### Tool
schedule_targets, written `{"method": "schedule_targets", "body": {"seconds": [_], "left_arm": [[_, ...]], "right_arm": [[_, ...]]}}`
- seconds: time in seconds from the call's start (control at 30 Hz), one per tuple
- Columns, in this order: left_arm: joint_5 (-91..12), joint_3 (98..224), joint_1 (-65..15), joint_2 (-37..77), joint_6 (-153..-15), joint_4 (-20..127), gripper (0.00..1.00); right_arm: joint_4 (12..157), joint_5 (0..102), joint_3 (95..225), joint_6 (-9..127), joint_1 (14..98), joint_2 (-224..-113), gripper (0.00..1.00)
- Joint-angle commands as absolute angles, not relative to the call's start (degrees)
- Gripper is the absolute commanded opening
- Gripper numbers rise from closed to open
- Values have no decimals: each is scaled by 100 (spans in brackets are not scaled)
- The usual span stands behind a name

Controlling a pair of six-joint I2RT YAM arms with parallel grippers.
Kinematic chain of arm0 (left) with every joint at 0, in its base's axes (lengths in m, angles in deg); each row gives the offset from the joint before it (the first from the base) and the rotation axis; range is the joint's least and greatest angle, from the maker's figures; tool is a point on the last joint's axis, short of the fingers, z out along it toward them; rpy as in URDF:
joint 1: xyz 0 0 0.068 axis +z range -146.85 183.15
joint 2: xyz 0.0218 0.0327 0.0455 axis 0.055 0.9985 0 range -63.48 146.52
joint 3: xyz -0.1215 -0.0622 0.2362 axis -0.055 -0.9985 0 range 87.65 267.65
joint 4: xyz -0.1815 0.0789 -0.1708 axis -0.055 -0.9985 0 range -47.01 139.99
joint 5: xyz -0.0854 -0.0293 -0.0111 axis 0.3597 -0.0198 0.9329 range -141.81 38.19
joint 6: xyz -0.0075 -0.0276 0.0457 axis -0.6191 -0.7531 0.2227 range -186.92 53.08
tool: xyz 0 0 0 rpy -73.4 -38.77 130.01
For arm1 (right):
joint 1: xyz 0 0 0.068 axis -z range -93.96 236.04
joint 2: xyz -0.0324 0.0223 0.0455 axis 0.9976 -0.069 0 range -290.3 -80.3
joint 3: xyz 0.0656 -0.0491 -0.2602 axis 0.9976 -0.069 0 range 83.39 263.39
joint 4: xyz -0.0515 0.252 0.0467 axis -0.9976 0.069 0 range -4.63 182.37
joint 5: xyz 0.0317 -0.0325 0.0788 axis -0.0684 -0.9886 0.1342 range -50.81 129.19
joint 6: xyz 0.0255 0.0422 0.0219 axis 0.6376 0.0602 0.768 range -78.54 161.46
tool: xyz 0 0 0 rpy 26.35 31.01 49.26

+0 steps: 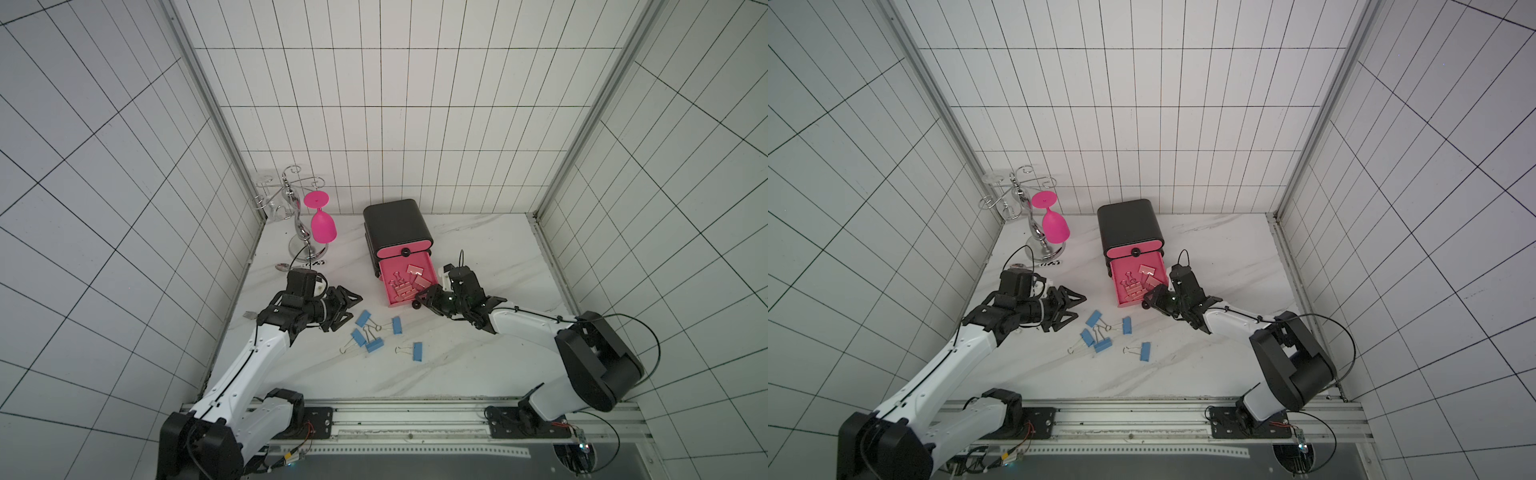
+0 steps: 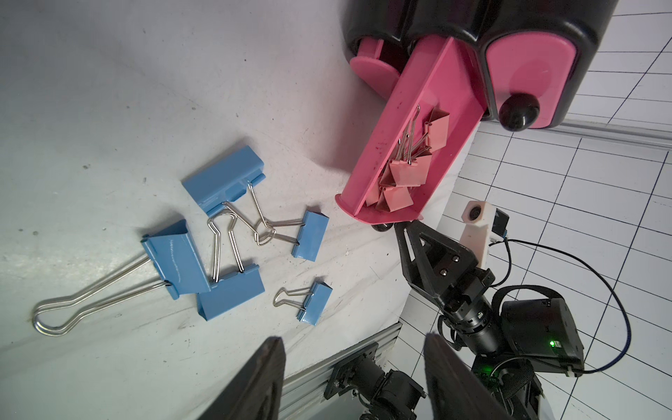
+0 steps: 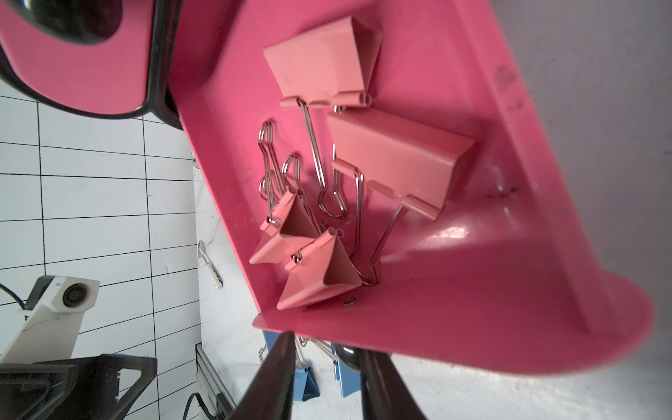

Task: Put the binder clips in the drawer according to color
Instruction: Close the drawer in the storage box.

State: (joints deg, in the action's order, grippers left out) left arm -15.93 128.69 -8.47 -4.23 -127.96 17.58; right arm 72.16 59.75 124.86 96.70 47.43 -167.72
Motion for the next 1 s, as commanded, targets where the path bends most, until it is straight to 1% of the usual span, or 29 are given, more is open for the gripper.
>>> {"method": "schedule_targets", "body": {"seconds": [0.0, 0.63, 0.97], "left_arm": [[-1561, 12984, -827, -474, -12723, 1747, 64], [-1531, 13106, -828, -503, -12711, 1676, 64], [-1508, 13144, -826, -522, -12746, 1645, 64]], "right_arm": [[7122, 5891, 12686, 9515, 4807, -16753, 34], [7254, 5928, 13282, 9412, 4930, -17061, 34], [7219, 6079, 13864, 9422, 5173, -17645, 33]]}}
